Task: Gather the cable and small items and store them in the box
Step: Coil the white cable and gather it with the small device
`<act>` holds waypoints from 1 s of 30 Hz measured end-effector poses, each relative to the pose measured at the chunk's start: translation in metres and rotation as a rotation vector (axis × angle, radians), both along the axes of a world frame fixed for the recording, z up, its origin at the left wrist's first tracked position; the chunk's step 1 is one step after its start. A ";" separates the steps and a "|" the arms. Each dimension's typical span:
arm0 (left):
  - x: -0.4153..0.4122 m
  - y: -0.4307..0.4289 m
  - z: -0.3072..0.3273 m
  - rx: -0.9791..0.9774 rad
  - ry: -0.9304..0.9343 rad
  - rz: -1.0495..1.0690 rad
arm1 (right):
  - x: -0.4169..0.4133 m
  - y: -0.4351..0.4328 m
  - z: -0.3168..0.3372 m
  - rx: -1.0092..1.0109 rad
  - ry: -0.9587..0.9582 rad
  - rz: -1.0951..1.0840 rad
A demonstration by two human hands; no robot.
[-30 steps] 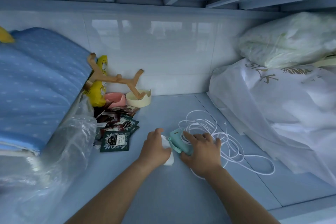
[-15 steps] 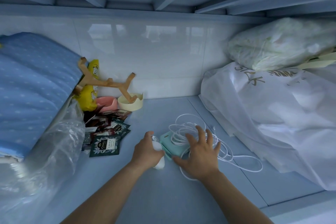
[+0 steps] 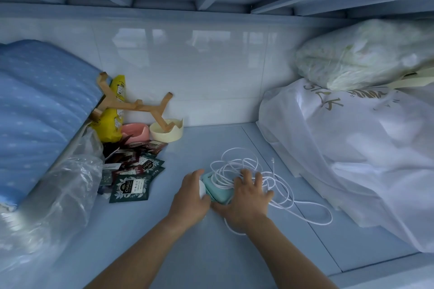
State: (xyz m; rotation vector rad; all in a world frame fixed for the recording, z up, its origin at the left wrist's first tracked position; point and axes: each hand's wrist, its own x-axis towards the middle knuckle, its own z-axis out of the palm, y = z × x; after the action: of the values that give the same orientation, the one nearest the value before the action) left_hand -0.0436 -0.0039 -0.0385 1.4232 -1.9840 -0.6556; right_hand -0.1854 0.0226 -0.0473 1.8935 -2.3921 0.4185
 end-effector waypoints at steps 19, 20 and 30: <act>-0.015 0.010 -0.003 -0.154 -0.336 0.034 | -0.004 0.006 -0.002 -0.008 -0.013 0.133; -0.016 0.011 -0.003 -0.150 -0.331 0.032 | -0.003 0.006 0.001 0.005 -0.011 0.126; -0.011 0.023 -0.001 -0.126 -0.267 0.001 | -0.012 0.017 -0.003 -0.025 0.021 0.195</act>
State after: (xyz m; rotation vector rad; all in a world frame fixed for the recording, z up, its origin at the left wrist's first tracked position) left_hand -0.0548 0.0191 -0.0395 1.4971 -2.1855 -0.3461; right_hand -0.1969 0.0391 -0.0502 2.1170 -2.1864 0.4358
